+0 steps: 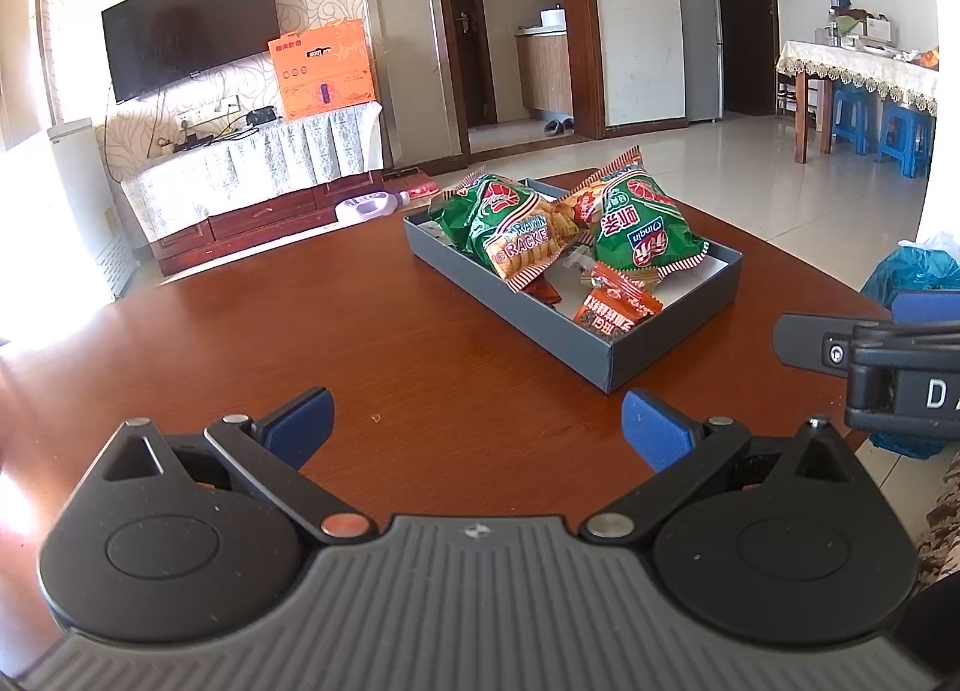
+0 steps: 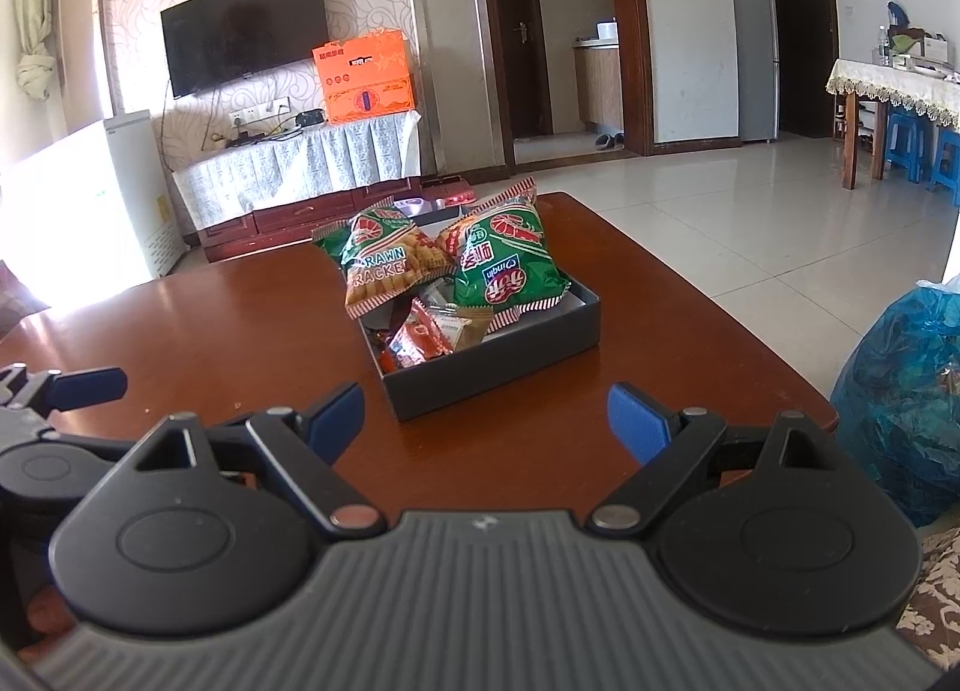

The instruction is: Organize snacks

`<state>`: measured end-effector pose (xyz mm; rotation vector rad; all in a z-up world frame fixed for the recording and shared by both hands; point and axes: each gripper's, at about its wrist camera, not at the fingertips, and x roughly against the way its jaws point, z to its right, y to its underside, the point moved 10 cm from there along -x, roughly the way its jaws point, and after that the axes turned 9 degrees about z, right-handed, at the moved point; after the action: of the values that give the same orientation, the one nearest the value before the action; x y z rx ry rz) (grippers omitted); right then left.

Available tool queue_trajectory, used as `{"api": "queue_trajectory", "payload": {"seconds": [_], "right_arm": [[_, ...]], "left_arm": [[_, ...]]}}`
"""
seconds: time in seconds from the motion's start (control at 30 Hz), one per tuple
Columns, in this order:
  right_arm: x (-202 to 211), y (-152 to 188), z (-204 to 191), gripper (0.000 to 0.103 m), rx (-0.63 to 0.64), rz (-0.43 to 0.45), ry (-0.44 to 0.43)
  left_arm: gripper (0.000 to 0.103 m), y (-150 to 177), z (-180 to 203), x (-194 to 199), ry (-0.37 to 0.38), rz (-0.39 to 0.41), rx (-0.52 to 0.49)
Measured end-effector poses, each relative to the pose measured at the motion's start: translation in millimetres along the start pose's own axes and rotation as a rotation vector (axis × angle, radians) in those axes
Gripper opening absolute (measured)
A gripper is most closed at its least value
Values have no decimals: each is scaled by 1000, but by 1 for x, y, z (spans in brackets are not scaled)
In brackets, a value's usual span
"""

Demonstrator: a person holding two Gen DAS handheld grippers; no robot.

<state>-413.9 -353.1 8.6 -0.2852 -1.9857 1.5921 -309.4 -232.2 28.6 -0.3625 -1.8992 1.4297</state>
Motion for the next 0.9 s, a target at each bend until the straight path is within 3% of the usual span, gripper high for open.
{"api": "queue_trajectory", "payload": {"seconds": [0.4,0.53,0.9], "right_arm": [[-1,0,0,90,3,0,-1],[-1,-1,0,90,2,0,0],[-1,2,0,90,-1,-3,-2]], "left_arm": [[103,0,1,0,7,0,2],[102,-4,-1,4,4,42,-3],[103,1,1,-2,12,-4,4]]}}
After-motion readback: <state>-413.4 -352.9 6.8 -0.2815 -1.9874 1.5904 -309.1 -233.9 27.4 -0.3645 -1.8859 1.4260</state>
